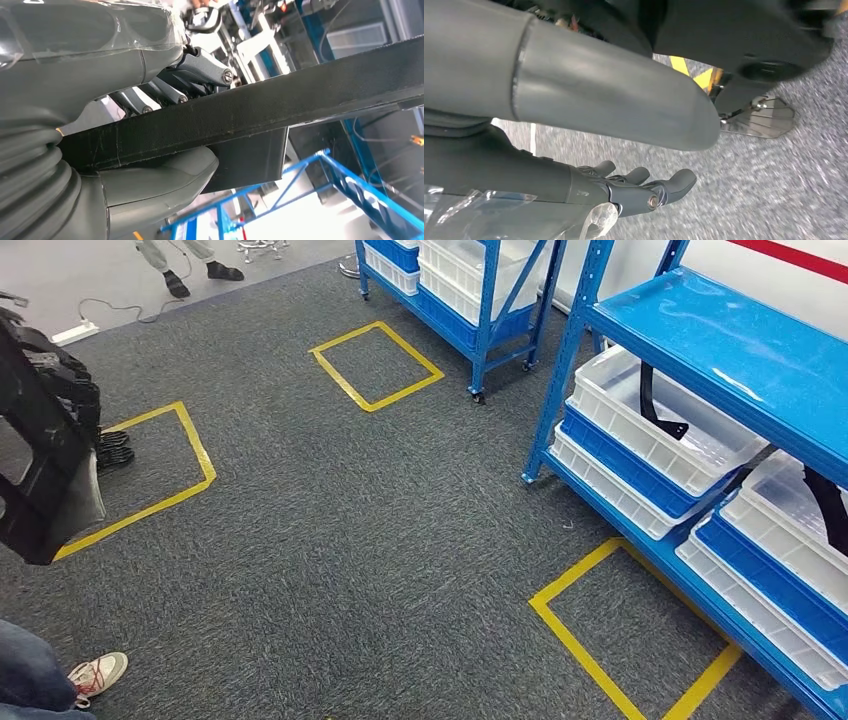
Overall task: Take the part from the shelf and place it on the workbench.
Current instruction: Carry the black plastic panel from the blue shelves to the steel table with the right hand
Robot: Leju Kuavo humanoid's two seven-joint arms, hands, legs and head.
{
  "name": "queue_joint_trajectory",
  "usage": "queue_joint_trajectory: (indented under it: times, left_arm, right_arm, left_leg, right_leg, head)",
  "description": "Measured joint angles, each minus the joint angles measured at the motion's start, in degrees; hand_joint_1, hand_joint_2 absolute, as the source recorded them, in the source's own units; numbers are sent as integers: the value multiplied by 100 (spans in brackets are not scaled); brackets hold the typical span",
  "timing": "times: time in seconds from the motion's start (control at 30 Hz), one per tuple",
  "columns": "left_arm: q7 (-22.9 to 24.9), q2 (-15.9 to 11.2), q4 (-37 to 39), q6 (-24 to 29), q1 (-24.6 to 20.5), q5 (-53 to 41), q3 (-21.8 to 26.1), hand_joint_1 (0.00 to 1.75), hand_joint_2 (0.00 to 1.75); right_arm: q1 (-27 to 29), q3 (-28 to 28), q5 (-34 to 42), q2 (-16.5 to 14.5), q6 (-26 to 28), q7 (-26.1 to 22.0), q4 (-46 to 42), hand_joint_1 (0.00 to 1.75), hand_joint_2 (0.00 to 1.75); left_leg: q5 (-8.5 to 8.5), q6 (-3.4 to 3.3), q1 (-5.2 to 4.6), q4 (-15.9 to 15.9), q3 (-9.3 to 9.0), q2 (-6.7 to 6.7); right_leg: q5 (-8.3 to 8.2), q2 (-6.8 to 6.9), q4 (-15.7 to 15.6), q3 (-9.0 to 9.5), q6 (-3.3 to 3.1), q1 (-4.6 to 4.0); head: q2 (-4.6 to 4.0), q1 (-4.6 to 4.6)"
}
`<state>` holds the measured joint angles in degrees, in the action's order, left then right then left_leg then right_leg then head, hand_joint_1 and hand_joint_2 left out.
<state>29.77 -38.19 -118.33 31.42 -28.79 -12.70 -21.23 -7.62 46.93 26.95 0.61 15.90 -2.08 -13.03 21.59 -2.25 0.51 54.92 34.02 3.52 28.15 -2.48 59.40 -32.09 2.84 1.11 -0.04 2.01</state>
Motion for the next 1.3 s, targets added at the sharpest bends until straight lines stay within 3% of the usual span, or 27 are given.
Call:
queue_joint_trajectory:
  times: [0.07,0.13,0.2,0.27,0.33,0.37,0.4,0.43,0.47,0.53,0.57,0.63,0.67,0.73,0.8,0.83,0.87,0.9,0.93,0.97,1.03,1.1,1.17,1.23,1.3]
  left_arm:
    - [9,9,0,3,-11,-21,-3,175,175]
    - [16,15,0,9,-13,-28,-6,175,175]
    - [18,16,0,23,-15,-40,-5,175,175]
    - [22,17,1,46,-17,-51,-4,175,175]
    - [31,19,2,69,0,-56,-10,175,175]
    - [34,20,2,77,8,-60,-13,175,175]
    - [35,20,2,84,12,-68,-16,175,175]
    - [35,20,2,90,13,-79,-17,175,175]
    - [34,20,2,93,10,-91,-17,175,175]
    - [33,21,2,97,2,-109,-17,175,175]
    - [33,22,2,97,0,-113,-16,175,175]
    - [33,22,2,98,-1,-116,-15,175,175]
    - [33,24,2,99,-1,-117,-14,175,175]
    - [33,30,2,100,-19,-121,-14,175,175]
    - [33,43,2,101,-29,-122,-21,175,175]
    - [33,51,3,101,-22,-121,-32,175,175]
    - [33,57,3,101,-17,-119,-46,175,175]
    - [33,63,4,101,-12,-119,-59,175,175]
    - [33,67,4,101,-12,-119,-69,175,175]
    - [33,70,4,101,-13,-120,-75,175,175]
    - [33,76,5,99,-20,-123,-81,175,175]
    - [33,82,6,98,-33,-126,-89,175,175]
    - [33,85,8,97,-35,-127,-93,175,175]
    - [33,86,10,99,-46,-132,-90,175,175]
    - [33,86,13,103,-59,-137,-88,175,175]
  right_arm:
    - [9,-1,-1,-1,-10,0,0,0,0]
    - [-2,-2,-3,-2,-15,0,0,0,0]
    - [-16,-2,-4,-1,-16,0,0,0,0]
    - [-13,-2,-5,2,-18,1,0,0,0]
    - [-7,-2,-8,2,-23,2,0,0,0]
    - [-6,-2,-10,2,-27,3,0,0,0]
    - [-7,-2,-13,2,-29,3,0,0,0]
    - [-8,-2,-17,2,-32,4,0,0,0]
    - [-10,-2,-22,1,-32,4,0,0,0]
    - [-11,-2,-31,1,-32,5,0,0,0]
    - [-12,-3,-33,1,-32,5,0,0,0]
    - [-24,-3,-33,2,-32,9,0,0,0]
    - [-31,-3,-33,2,-34,10,0,0,0]
    - [-38,-3,-37,2,-46,11,0,0,0]
    - [-24,-2,-40,2,-66,14,0,0,0]
    - [-17,-2,-39,2,-73,16,0,0,0]
    - [-9,-2,-37,2,-80,18,0,0,0]
    - [-4,-2,-34,2,-84,19,0,0,0]
    - [0,-2,-32,2,-87,20,0,0,0]
    - [3,-2,-31,2,-88,20,0,0,0]
    - [12,-2,-31,2,-91,20,0,0,0]
    - [10,-3,-32,3,-94,25,0,0,0]
    - [-14,-4,-32,2,-98,26,0,0,0]
    - [-26,-4,-33,2,-105,17,0,0,0]
    - [-20,-4,-32,5,-110,7,0,0,0]
  left_leg:
    - [-20,85,5,1,16,96]
    - [-53,162,30,-19,29,184]
    - [41,212,46,129,119,82]
    - [373,246,40,765,416,-148]
    - [701,266,38,1598,792,-241]
    - [748,264,38,1807,888,-252]
    - [686,253,35,1775,862,-262]
    - [531,231,26,1487,707,-299]
    - [336,199,7,1037,466,-395]
    - [107,126,-79,265,55,-665]
    - [83,100,-114,89,-32,-741]
    - [88,66,-133,31,-40,-660]
    - [77,50,-118,11,-49,-593]
    - [53,5,-71,-28,-74,-467]
    - [46,-19,-50,-34,-80,-345]
    - [45,-24,-45,-33,-79,-278]
    - [46,-24,-39,-32,-78,-198]
    - [47,-22,-30,-30,-82,-115]
    - [49,-18,-18,-28,-89,-29]
    - [53,-6,-4,-25,-100,53]
    - [62,51,11,-8,-91,210]
    - [49,137,30,-9,-54,352]
    - [33,211,70,-16,-23,433]
    - [177,259,69,232,100,174]
    - [536,295,54,949,434,-178]
  right_leg:
    - [-130,-107,-372,168,-12,-4]
    - [-150,1,-385,174,-76,-39]
    - [-177,122,-402,182,-158,-48]
    - [-183,237,-412,184,-218,-62]
    - [-171,353,-411,183,-250,-96]
    - [-164,415,-411,186,-259,-112]
    - [-155,478,-411,194,-268,-126]
    - [-143,541,-410,208,-274,-137]
    - [-127,602,-410,230,-275,-147]
    - [-83,709,-406,265,-250,-184]
    - [-65,762,-405,275,-231,-199]
    - [-36,877,-417,296,-191,-212]
    - [-5,873,-401,309,-165,-206]
    - [184,643,-122,210,-108,-187]
    - [537,348,636,-167,-68,-160]
    - [676,296,1046,-394,-53,-149]
    - [720,279,1317,-563,-40,-137]
    - [643,273,1358,-627,-30,-122]
    - [457,255,1152,-571,-21,-102]
    - [205,191,753,-416,-11,-74]
    - [-158,-132,-47,-86,0,-7]
    - [-232,-301,-351,39,-38,1]
    - [-246,-143,-370,52,-123,-34]
    - [-264,22,-393,68,-207,-41]
    - [-259,178,-401,71,-260,-61]
  head:
    - [0,5]
    - [0,11]
    - [0,17]
    - [0,23]
    - [0,26]
    - [0,26]
    - [0,27]
    - [0,27]
    - [0,27]
    - [0,26]
    - [0,26]
    - [0,25]
    - [0,25]
    - [0,20]
    - [0,13]
    - [0,10]
    - [0,8]
    - [0,8]
    - [0,7]
    - [0,7]
    - [0,7]
    - [0,8]
    - [0,10]
    - [0,20]
    - [0,29]
